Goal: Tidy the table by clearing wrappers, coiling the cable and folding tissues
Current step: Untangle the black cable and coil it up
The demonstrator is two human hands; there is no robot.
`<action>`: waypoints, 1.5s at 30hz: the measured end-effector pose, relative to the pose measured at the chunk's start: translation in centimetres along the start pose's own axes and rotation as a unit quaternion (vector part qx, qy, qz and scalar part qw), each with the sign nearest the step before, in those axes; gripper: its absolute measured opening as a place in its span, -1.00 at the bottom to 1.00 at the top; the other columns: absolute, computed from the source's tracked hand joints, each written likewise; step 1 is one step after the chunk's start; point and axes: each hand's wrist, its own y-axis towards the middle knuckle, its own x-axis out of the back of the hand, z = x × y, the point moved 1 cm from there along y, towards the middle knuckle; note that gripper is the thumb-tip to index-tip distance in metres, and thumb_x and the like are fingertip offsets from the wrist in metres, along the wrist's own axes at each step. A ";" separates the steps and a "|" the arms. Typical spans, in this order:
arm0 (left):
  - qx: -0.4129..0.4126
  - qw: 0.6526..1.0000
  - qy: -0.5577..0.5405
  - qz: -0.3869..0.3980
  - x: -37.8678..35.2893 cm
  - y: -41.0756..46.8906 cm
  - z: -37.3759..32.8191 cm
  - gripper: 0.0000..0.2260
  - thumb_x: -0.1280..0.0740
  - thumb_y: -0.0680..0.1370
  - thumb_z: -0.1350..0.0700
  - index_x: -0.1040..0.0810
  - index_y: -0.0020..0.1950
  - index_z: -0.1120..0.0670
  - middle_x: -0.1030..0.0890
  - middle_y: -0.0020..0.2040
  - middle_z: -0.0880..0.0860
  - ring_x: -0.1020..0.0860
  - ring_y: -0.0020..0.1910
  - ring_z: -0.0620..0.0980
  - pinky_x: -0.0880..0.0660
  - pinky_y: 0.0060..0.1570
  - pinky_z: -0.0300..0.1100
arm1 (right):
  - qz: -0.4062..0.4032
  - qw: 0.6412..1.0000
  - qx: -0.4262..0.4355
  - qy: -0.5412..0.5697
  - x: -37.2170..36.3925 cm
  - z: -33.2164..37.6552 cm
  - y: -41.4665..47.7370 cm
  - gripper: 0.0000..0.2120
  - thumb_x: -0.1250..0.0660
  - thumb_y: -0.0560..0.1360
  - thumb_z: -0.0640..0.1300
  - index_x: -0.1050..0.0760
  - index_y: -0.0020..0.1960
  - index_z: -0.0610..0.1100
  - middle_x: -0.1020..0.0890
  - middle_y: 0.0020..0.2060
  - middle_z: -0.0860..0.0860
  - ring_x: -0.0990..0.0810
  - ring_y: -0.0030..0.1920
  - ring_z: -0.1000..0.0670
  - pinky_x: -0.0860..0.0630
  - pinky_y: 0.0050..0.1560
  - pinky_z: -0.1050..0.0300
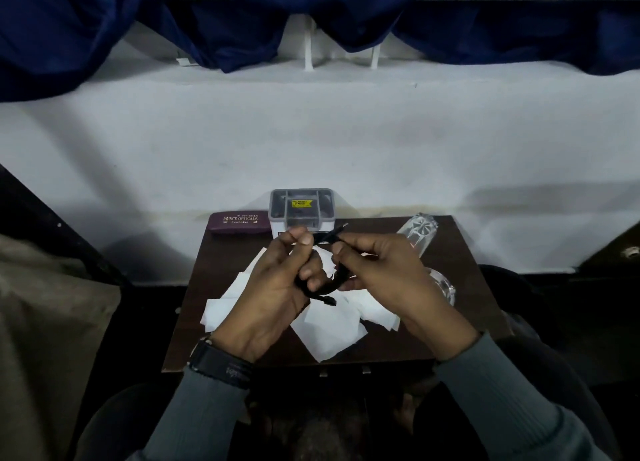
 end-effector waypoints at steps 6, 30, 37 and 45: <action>-0.087 0.987 -0.134 -0.002 1.2 1.1 -0.4 -0.87 -0.28 0.57 0.16 -0.39 -0.16 0.06 -0.27 -0.41 -0.06 -0.22 -0.44 -0.15 -0.32 -0.42 -0.36 | -0.041 0.970 -0.165 0.171 -1.7 -2.7 -1.3 -0.76 -0.34 0.58 0.13 -0.61 0.04 -0.03 -0.71 0.09 -0.10 -0.69 0.06 -0.06 -0.60 0.22 -0.04; -0.100 0.991 -0.091 -0.022 2.0 0.8 -0.8 -0.84 -0.30 0.59 0.09 -0.34 -0.12 0.03 -0.27 -0.42 -0.07 -0.25 -0.46 -0.14 -0.18 -0.30 -0.28 | -0.118 0.971 0.121 0.171 -3.1 -3.2 -5.3 -0.83 -0.47 0.47 -0.25 -0.73 -0.02 -0.03 -0.76 -0.11 -0.02 -0.72 -0.08 0.01 -0.61 0.04 0.17; -0.133 0.991 -0.014 0.003 -0.6 0.1 -0.3 -0.74 -0.20 0.58 0.13 -0.37 0.26 0.14 -0.31 -0.47 -0.09 -0.27 -0.49 -0.21 -0.29 -0.47 -0.37 | -0.151 0.973 0.155 0.081 -1.9 -0.4 -1.9 -0.89 -0.59 0.41 -0.21 -0.73 -0.12 -0.04 -0.76 -0.24 0.03 -0.74 -0.17 0.05 -0.63 -0.08 0.19; -0.115 0.992 -0.023 0.053 -0.6 -0.4 -0.5 -0.79 -0.16 0.59 0.15 -0.41 0.21 0.11 -0.31 -0.47 -0.09 -0.27 -0.51 -0.23 -0.26 -0.48 -0.40 | -0.068 0.969 -0.052 0.233 -1.7 -1.1 -0.8 -0.79 -0.56 0.42 -0.29 -0.56 -0.03 -0.21 -0.66 -0.02 -0.28 -0.66 -0.04 -0.15 -0.69 0.04 -0.19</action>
